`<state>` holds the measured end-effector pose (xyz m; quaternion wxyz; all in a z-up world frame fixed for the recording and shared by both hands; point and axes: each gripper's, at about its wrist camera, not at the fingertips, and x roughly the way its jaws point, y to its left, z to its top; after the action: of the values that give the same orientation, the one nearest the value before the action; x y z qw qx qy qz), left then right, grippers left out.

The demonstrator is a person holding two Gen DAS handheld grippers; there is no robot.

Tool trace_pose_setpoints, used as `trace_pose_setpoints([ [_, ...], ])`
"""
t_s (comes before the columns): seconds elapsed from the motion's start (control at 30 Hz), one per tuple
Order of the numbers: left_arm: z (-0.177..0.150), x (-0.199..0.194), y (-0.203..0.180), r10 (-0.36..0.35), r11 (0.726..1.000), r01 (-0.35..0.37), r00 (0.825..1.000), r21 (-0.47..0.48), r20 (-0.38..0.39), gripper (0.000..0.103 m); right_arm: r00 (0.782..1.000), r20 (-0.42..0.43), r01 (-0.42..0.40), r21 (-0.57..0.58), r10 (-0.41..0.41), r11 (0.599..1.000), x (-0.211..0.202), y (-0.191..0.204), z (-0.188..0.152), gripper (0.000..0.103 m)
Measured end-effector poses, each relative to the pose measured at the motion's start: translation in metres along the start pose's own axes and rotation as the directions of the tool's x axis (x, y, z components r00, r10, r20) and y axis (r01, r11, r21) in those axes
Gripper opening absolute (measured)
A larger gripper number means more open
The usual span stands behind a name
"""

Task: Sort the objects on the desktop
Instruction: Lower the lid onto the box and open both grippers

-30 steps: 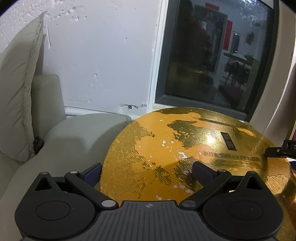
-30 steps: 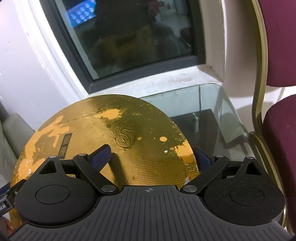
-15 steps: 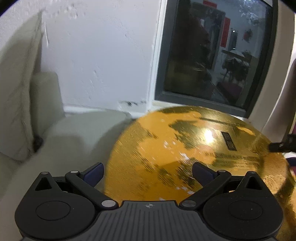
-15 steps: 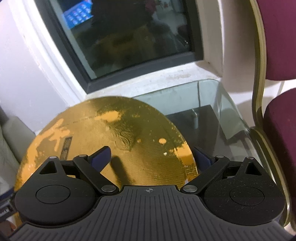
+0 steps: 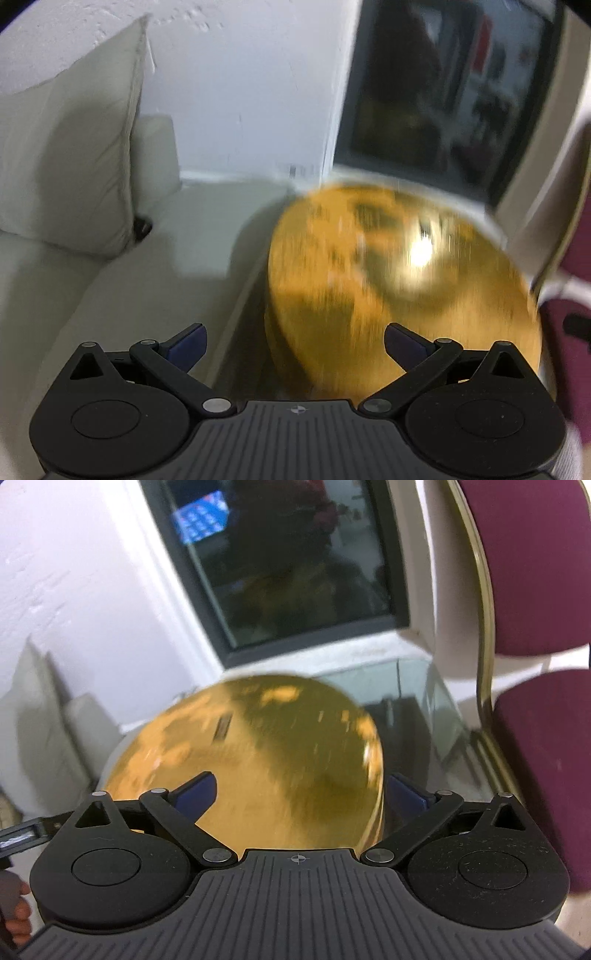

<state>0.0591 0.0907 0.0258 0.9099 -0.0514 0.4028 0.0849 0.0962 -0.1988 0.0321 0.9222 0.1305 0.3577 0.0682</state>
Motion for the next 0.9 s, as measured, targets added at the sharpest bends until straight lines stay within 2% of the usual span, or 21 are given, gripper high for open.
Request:
trace_pose_setpoints([
  [0.1,-0.023,-0.016,-0.015,0.094,0.989,-0.088,0.995,0.119,-0.041,0.102,0.999,-0.053,0.004,-0.012,-0.005,1.000,-0.018,0.006,-0.029,0.101],
  [0.13,-0.031,-0.022,-0.019,0.105,0.984,-0.097,0.994,0.148,-0.043,0.102,0.997,-0.071,0.005,-0.031,-0.007,1.000,-0.022,0.010,-0.039,0.101],
  [0.23,-0.042,-0.036,-0.024,0.087,0.978,-0.074,0.995,0.193,-0.057,0.102,0.993,-0.113,0.002,-0.091,-0.012,0.996,-0.033,0.023,-0.064,0.101],
  [0.33,-0.041,-0.044,-0.024,0.097,0.975,-0.084,0.994,0.206,-0.055,0.102,0.991,-0.127,-0.041,-0.105,0.028,0.994,-0.043,0.026,-0.072,0.101],
  [0.5,-0.027,-0.041,-0.018,0.125,0.979,-0.113,0.990,0.170,-0.062,0.102,0.995,-0.096,-0.040,-0.086,0.032,0.995,-0.052,0.019,-0.064,0.101],
  [0.67,-0.005,-0.016,-0.006,0.151,0.985,-0.147,0.988,0.091,-0.035,0.102,0.995,-0.097,-0.009,-0.030,0.006,1.000,-0.050,0.010,-0.060,0.100],
  [0.83,0.010,0.018,0.009,0.122,0.993,-0.121,0.989,0.006,-0.087,0.101,0.990,-0.137,0.005,-0.013,-0.006,1.000,-0.036,0.006,-0.059,0.089],
  [0.9,0.013,0.029,0.012,0.111,0.994,-0.113,0.989,-0.011,-0.096,0.100,0.989,-0.147,0.019,-0.008,-0.020,1.000,-0.032,0.005,-0.058,0.089],
])
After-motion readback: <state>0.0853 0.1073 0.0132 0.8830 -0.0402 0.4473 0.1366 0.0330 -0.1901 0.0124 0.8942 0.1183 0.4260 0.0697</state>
